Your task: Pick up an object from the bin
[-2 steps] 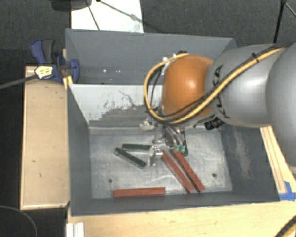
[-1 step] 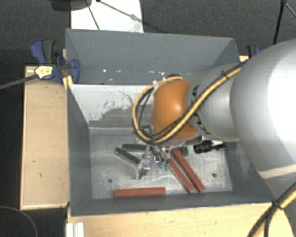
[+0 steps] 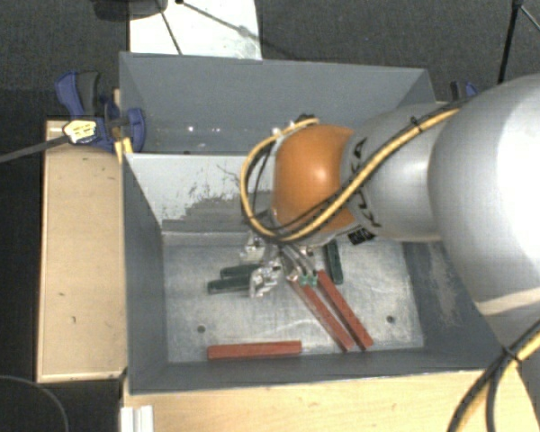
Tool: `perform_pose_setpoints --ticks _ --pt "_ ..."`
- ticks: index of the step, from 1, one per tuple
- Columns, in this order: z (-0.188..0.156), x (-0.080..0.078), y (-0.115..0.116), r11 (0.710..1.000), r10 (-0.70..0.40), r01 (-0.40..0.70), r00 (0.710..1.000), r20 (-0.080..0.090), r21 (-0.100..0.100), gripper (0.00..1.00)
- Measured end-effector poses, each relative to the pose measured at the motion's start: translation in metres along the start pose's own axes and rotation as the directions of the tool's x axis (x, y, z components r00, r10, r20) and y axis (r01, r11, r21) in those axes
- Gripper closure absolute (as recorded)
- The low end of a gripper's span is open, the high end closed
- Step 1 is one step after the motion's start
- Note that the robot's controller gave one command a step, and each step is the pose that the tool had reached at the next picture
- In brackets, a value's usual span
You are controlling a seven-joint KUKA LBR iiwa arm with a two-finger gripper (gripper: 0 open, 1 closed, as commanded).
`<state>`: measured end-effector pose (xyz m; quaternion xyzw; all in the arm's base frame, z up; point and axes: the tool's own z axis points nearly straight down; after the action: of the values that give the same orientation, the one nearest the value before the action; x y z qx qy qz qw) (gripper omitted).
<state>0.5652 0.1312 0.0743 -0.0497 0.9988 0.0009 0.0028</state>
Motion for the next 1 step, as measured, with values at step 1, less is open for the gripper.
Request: perform_pose_setpoints --ticks 1 --pt "0.0000 0.0000 0.0000 1.000 0.000 0.000 1.000 0.000 0.000 1.00"
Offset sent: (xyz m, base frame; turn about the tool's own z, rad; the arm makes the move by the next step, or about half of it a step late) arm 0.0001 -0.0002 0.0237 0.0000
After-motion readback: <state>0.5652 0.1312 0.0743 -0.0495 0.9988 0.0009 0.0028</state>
